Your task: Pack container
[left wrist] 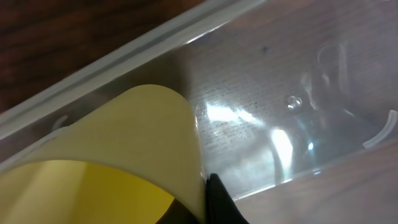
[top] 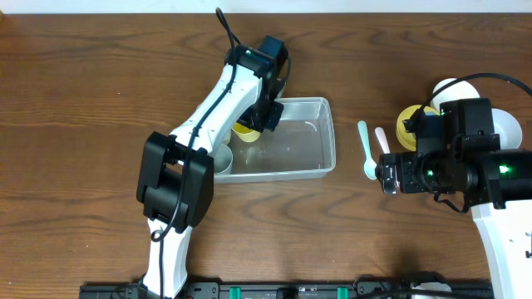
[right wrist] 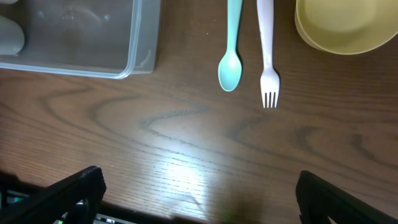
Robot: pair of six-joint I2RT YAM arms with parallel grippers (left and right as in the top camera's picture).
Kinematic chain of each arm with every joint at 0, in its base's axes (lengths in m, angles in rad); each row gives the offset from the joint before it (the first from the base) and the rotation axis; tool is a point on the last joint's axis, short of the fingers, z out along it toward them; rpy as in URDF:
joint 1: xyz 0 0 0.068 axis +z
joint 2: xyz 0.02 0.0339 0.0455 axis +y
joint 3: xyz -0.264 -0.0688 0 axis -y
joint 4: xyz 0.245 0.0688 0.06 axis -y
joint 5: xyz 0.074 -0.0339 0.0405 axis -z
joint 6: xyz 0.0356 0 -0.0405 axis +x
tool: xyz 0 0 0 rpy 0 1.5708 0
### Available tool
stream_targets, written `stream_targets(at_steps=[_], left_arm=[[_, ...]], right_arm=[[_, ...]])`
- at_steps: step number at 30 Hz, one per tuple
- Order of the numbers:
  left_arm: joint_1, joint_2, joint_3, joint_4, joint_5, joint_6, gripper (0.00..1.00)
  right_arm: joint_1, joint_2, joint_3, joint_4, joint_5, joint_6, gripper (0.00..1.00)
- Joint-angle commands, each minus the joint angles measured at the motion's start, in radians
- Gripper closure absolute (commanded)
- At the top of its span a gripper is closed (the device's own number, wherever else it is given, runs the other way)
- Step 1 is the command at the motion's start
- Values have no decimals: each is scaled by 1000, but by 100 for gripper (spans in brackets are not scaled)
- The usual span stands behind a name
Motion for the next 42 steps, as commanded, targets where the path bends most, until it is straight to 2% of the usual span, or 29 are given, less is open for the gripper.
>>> stream_targets(at_steps=[1, 4, 6, 7, 14, 19, 24, 27, 32, 35, 42], left_arm=[[7, 13, -9, 8, -12, 18, 92], [7, 13, -9, 19, -13, 18, 83], [7, 13, -9, 24, -13, 18, 63], [7, 13, -9, 26, -13, 18, 58], [7, 2, -6, 23, -32, 17, 35], [6, -77, 23, -12, -45, 17, 27], [12, -266, 26, -35, -59, -2, 22], [31, -401, 26, -60, -139, -48, 18], [126, -598, 15, -109, -174, -140, 17], [204, -692, -33, -131, -174, -156, 17], [322, -911, -305, -73, -163, -202, 17]], right_arm=[[-7, -1, 18, -1, 3, -11, 1], [-7, -1, 18, -1, 3, -11, 1], [-7, -1, 18, -1, 3, -11, 1], [-7, -1, 18, -1, 3, -11, 1], [-7, -1, 18, -2, 4, -11, 1], [-7, -1, 18, 4, 3, -11, 1], [-7, -1, 18, 41, 3, -11, 1], [-7, -1, 18, 48, 3, -10, 1], [-7, -33, 18, 50, 117, 146, 1], [-7, -65, 24, 118, 199, 163, 1], [-8, 25, 45, 296, 214, -77, 1]])
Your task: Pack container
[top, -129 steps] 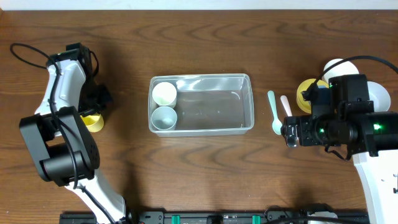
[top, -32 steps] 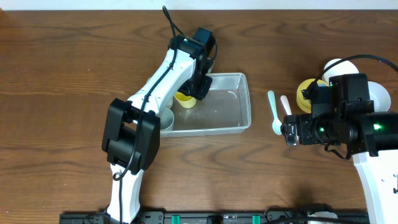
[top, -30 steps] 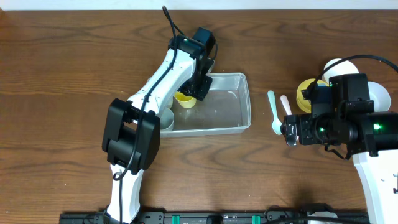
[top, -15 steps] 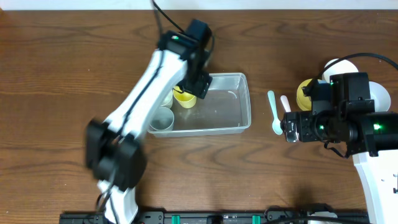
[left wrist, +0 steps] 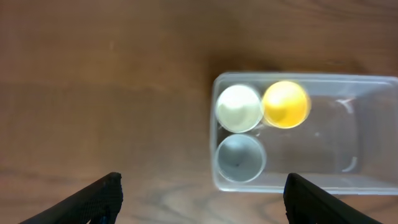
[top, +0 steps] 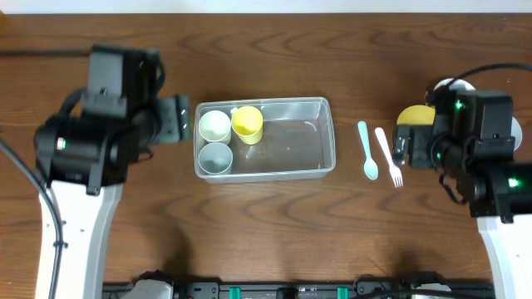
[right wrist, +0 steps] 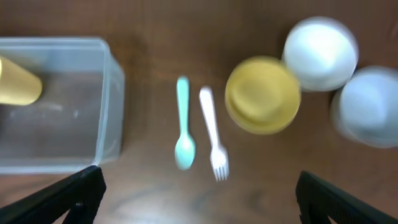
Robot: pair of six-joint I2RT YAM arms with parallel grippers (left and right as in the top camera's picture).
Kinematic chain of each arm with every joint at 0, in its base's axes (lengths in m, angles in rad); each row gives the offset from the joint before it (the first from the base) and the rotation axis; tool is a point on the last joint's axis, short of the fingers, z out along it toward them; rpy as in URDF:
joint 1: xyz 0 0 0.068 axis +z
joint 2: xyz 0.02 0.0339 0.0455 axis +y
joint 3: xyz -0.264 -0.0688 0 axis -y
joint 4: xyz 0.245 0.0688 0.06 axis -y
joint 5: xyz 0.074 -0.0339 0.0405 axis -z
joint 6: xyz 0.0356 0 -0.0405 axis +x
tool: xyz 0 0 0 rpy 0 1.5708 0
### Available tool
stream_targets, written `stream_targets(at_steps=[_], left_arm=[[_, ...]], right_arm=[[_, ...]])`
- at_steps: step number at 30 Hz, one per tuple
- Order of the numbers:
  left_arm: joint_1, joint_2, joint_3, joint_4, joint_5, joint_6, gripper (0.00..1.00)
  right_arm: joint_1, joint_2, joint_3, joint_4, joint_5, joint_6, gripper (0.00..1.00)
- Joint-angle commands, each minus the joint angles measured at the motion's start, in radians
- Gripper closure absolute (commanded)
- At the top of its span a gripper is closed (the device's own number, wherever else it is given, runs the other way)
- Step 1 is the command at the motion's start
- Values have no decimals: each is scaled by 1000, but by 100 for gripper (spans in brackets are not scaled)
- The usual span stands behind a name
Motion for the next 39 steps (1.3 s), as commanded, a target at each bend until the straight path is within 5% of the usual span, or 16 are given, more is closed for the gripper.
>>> stream_targets(at_steps=[1, 11, 28, 34, 39], left_arm=[[27, -83, -141, 23, -6, -39, 17], [28, -206, -369, 35, -6, -39, 12], [28, -170, -402, 53, -6, -50, 9], [28, -170, -402, 57, -6, -50, 9], [28, -170, -402, 57, -6, -50, 9]], right_arm=[[-9, 99, 43, 30, 35, -125, 1], [-105, 599, 382, -61, 55, -127, 1], [-142, 1000, 379, -83, 50, -71, 2], [-142, 1018, 375, -82, 46, -67, 15], [-142, 1018, 374, -80, 45, -67, 43]])
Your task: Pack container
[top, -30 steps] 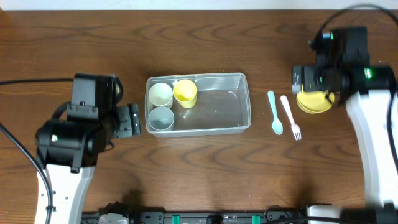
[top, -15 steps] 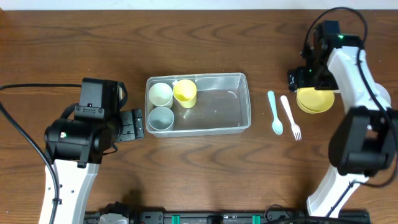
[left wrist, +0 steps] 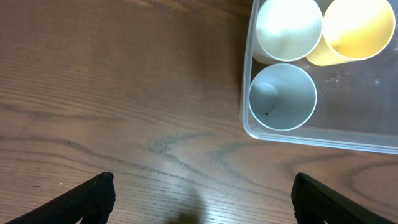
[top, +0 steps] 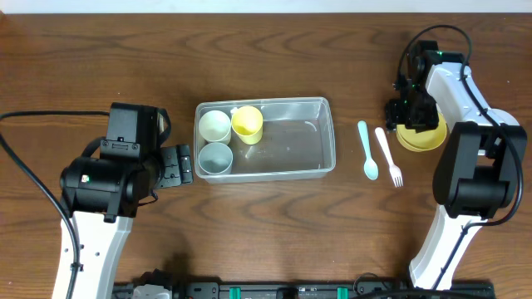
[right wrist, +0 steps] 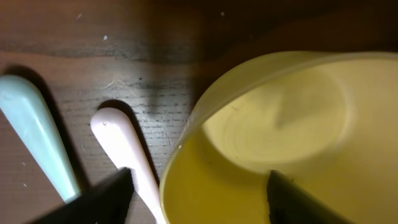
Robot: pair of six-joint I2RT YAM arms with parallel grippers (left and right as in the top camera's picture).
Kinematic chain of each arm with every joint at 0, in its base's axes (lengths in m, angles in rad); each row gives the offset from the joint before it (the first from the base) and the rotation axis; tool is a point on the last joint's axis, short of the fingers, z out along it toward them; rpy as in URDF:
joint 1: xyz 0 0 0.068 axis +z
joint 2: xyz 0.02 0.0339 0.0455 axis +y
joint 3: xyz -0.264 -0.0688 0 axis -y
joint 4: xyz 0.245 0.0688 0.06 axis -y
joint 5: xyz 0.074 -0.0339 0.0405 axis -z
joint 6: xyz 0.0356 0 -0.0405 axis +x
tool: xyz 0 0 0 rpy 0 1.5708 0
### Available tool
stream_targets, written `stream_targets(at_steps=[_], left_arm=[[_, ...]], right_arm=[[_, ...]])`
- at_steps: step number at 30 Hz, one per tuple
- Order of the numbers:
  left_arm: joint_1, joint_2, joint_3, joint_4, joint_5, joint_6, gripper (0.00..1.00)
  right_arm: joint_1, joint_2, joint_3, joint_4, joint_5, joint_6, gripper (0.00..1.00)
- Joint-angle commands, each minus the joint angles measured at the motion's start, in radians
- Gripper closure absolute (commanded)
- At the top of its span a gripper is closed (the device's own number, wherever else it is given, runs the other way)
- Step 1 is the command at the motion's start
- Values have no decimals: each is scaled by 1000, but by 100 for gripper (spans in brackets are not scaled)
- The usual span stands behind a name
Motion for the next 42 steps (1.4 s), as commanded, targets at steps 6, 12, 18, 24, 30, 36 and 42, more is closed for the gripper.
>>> stream_targets(at_steps=[6, 12, 18, 24, 30, 36, 42], left_arm=[[6, 4, -5, 0, -5, -6, 9], [6, 4, -5, 2, -5, -13, 9], [6, 4, -5, 1, -5, -13, 9], [6, 4, -5, 1, -5, -13, 9], [6, 4, -5, 1, -5, -13, 9], [6, 4, -5, 1, -5, -13, 9], [6, 4, -5, 1, -5, -13, 9]], right_arm=[[-6, 2, -26, 12, 3, 8, 54], [-6, 2, -101, 82, -7, 8, 63], [-6, 1, -110, 98, -12, 8, 69], [-6, 1, -107, 102, -13, 9, 77], [-6, 1, -93, 98, -13, 23, 87], [-6, -6, -53, 55, -13, 26, 99], [7, -47, -10, 0, -62, -6, 99]])
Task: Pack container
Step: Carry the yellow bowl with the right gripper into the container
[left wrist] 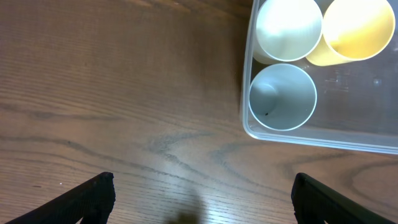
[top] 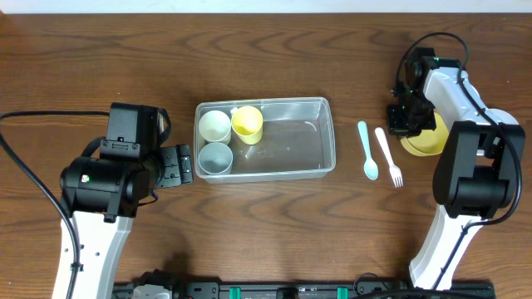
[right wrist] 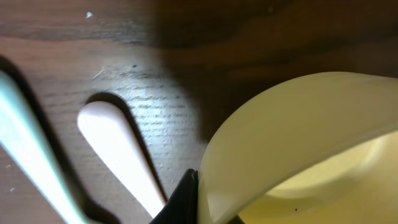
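A clear plastic container [top: 326,124] holds a white cup [top: 214,126], a yellow cup [top: 247,123] and a grey-blue cup [top: 215,158], all upright at its left end. My left gripper [top: 179,164] hangs open over bare table just left of it; the three cups [left wrist: 283,96] show in its view. At the right, my right gripper [top: 411,119] is shut on the left rim of the yellow bowl [top: 431,143]. One dark finger [right wrist: 185,198] presses against the outside of the bowl's wall [right wrist: 292,143]; the other is hidden inside.
A teal spoon [top: 366,149] and a pale pink fork [top: 387,154] lie side by side between the container and the bowl. The fork's handle [right wrist: 118,155] lies close beside my right finger. The container's right half holds nothing.
My right gripper has shut on the yellow bowl's rim, which its fingers stood open around before, and the bowl sits slightly lower right. The left arm has not moved.
First my left gripper was down in the container at the yellow cup, and my right hung open near the spoon and fork. Then the cup stood in the container, with the left arm away at the left. The right then straddled the yellow bowl's rim and now grips it.
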Robot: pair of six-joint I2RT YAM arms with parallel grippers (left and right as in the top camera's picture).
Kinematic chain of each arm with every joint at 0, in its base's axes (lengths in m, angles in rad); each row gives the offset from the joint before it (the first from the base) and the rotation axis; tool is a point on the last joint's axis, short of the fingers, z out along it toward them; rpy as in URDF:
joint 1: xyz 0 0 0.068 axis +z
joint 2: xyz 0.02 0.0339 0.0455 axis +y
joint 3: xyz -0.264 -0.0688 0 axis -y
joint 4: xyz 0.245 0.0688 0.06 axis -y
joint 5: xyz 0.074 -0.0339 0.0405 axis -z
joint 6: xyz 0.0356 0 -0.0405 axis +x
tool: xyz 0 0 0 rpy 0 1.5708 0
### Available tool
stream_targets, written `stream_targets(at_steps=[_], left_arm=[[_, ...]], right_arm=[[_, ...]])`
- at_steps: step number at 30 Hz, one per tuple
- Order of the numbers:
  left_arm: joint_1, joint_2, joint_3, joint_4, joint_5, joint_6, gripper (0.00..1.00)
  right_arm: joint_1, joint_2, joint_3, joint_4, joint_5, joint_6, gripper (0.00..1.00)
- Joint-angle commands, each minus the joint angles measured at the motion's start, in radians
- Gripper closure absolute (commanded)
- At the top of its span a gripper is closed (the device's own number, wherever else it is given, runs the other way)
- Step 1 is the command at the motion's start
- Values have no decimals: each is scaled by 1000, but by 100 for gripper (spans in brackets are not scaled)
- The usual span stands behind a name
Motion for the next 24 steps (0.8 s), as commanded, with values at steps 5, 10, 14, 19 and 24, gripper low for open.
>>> stream_targets(at_steps=[5, 10, 14, 19, 24], left_arm=[[6, 4, -5, 1, -5, -13, 9], [6, 4, -5, 1, -5, -13, 9], [6, 4, -5, 2, -5, -13, 9], [6, 4, -5, 2, -5, -13, 9], [6, 4, -5, 1, -5, -13, 9]], right_arm=[[55, -167, 55, -27, -52, -58, 99], [149, -369, 66, -32, -94, -141, 99], [267, -502, 66, -27, -177, -257, 99], [475, -564, 66, -31, -194, -354, 99], [629, -509, 64, -18, -191, -362, 97]])
